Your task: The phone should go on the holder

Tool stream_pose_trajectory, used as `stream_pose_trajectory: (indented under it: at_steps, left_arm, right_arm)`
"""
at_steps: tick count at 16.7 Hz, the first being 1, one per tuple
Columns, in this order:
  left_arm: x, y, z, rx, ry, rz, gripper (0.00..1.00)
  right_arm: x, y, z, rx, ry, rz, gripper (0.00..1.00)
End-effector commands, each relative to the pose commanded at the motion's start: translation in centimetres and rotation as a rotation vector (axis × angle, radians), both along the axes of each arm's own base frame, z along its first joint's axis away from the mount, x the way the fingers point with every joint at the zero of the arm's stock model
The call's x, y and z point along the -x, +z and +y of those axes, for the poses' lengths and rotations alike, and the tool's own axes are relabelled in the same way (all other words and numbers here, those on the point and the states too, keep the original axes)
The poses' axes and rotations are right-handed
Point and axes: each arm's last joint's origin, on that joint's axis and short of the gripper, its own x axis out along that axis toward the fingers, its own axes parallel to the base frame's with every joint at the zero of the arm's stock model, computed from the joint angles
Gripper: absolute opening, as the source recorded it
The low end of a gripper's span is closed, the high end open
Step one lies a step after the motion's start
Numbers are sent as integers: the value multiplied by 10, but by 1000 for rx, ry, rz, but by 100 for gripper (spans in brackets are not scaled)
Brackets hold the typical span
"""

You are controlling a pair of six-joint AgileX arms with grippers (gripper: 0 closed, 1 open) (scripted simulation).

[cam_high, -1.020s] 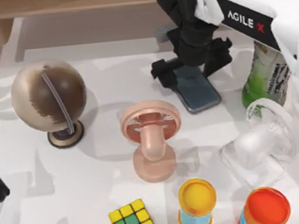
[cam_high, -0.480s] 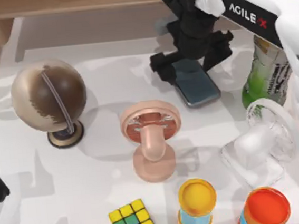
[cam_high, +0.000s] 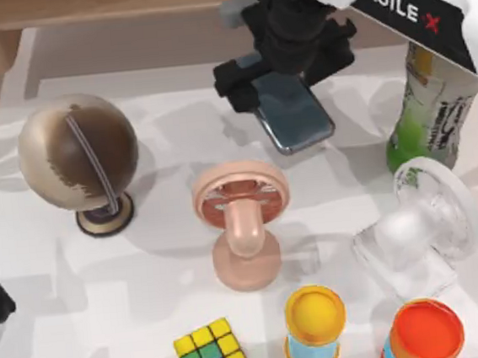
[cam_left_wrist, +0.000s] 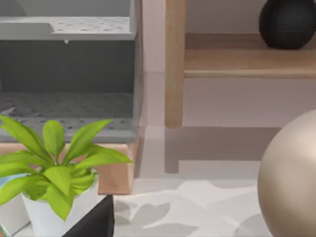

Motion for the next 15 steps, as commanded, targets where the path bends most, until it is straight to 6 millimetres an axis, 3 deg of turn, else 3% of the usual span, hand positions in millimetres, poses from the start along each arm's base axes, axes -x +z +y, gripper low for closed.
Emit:
stream_pose_trajectory:
  at_steps: [3,6,11,15]
  left_arm:
    - [0,0,0,0,0,0,100]
    - [0,0,0,0,0,0,100]
    - [0,0,0,0,0,0,100]
    - [0,0,0,0,0,0,100]
  right_arm:
    - [28,42,8,-11,7,-115,0]
    - [59,86,0,-34,-26,-260,0]
    - [117,141,-40,-83,-158,-518,0]
    - [162,152,-84,-114,-304,-693,0]
